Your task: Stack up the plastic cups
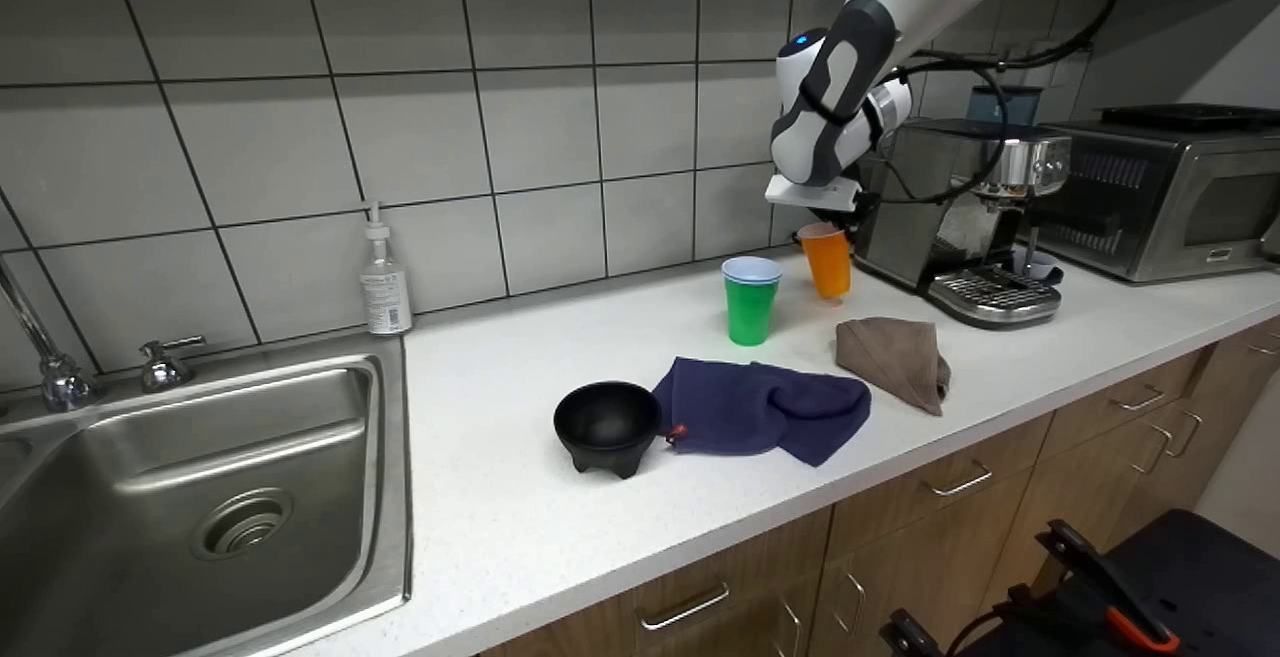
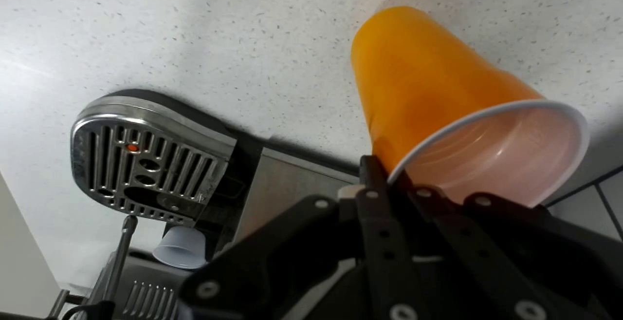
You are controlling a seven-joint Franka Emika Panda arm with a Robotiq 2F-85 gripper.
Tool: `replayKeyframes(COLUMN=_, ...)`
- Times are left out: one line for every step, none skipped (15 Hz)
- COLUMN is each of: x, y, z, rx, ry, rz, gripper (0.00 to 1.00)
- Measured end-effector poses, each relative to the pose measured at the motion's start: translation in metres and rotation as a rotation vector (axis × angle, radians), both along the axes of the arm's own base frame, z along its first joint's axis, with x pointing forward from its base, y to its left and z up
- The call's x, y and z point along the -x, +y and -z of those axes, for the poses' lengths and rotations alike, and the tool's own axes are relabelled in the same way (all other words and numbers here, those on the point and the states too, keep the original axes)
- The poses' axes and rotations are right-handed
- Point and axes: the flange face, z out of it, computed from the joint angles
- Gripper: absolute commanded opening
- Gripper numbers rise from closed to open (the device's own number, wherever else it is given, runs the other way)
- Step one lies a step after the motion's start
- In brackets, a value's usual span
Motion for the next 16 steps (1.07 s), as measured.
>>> replayKeyframes(x=0.004, y=0.000, z=-0.003, rx=-0.001, ry=-0.008, rz=-0.003, gripper=0.01)
replayKeyframes(x=0.008, y=0.000, z=-0.006, rx=-0.002, ry=-0.016, rz=-0.005, gripper=0.01)
replayKeyframes(x=0.012, y=0.000, z=-0.009, rx=-0.003, ry=-0.023, rz=-0.008, gripper=0.01)
replayKeyframes(x=0.017, y=0.000, z=-0.012, rx=-0.003, ry=-0.031, rz=-0.010, gripper=0.01)
replayKeyframes(x=0.022, y=-0.001, z=-0.015, rx=-0.003, ry=-0.038, rz=-0.012, gripper=0.01)
replayKeyframes(x=0.026, y=-0.001, z=-0.018, rx=-0.001, ry=-0.046, rz=-0.015, gripper=0.01)
replayKeyframes(x=0.031, y=-0.001, z=-0.021, rx=0.004, ry=-0.054, rz=-0.017, gripper=0.01)
replayKeyframes(x=0.036, y=-0.001, z=-0.023, rx=0.010, ry=-0.063, rz=-0.021, gripper=0.01)
replayKeyframes(x=0.040, y=-0.001, z=-0.026, rx=0.015, ry=-0.071, rz=-0.026, gripper=0.01)
replayKeyframes(x=0.045, y=0.000, z=-0.029, rx=0.021, ry=-0.077, rz=-0.031, gripper=0.01)
replayKeyframes(x=0.049, y=0.001, z=-0.031, rx=0.027, ry=-0.084, rz=-0.035, gripper=0.01)
replayKeyframes(x=0.053, y=0.001, z=-0.034, rx=0.034, ry=-0.092, rz=-0.039, gripper=0.01)
replayKeyframes(x=0.057, y=0.002, z=-0.037, rx=0.040, ry=-0.100, rz=-0.045, gripper=0.01)
replayKeyframes(x=0.061, y=0.003, z=-0.039, rx=0.044, ry=-0.108, rz=-0.050, gripper=0.01)
replayKeyframes(x=0.064, y=0.005, z=-0.042, rx=0.048, ry=-0.114, rz=-0.055, gripper=0.01)
replayKeyframes(x=0.068, y=0.007, z=-0.045, rx=0.050, ry=-0.121, rz=-0.062, gripper=0.01)
